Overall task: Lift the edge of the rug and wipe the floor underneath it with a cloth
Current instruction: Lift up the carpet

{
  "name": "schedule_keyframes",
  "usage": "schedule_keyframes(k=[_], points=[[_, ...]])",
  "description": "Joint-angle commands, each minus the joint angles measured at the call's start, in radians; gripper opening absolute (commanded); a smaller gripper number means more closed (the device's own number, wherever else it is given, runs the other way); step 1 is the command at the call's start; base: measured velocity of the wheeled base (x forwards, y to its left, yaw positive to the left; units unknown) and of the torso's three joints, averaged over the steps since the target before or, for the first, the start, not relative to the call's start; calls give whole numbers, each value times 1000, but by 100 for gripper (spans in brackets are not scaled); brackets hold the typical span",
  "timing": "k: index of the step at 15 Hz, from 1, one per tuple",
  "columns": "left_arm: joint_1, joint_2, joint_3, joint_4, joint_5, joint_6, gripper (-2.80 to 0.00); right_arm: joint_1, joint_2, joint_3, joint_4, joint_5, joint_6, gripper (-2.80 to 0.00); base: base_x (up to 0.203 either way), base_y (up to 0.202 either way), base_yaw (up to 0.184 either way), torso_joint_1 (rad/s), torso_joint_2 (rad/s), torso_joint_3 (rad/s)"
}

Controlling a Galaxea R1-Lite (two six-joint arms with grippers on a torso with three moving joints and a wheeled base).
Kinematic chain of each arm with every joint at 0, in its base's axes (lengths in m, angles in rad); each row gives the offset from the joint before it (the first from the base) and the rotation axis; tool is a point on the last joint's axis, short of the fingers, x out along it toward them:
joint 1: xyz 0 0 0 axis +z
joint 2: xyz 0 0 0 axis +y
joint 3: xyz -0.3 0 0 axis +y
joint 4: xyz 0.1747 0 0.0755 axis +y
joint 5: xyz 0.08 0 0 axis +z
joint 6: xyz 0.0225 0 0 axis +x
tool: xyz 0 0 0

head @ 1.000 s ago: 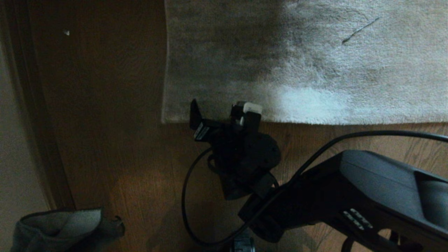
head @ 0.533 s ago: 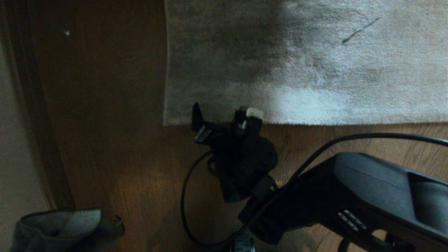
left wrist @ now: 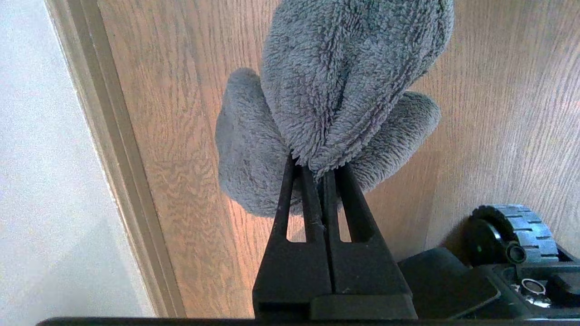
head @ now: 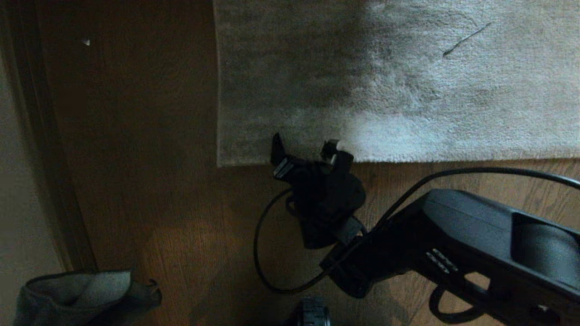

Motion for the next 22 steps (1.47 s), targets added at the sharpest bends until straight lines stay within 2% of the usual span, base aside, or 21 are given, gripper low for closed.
schedule_keyframes(k=[1, 6, 8, 14, 17, 22], points=[[0, 0, 0, 0, 0, 0, -280, -31, 11, -9, -49, -4, 26, 0, 0, 0, 0, 0, 0, 0], [0, 0, 0, 0, 0, 0, -280, -43, -9, -43, -49, -4, 160, 0, 0, 0, 0, 0, 0, 0], [0, 0, 0, 0, 0, 0, -280, -43, -12, -103, -49, -1, 182, 0, 0, 0, 0, 0, 0, 0], [0, 0, 0, 0, 0, 0, -280, -38, 51, -245, -49, 7, 184, 0, 0, 0, 0, 0, 0, 0], [0, 0, 0, 0, 0, 0, -280, -9, 58, -240, -43, 7, 147, 0, 0, 0, 0, 0, 0, 0], [0, 0, 0, 0, 0, 0, -280, 3, 60, -236, -37, 6, 141, 0, 0, 0, 0, 0, 0, 0]])
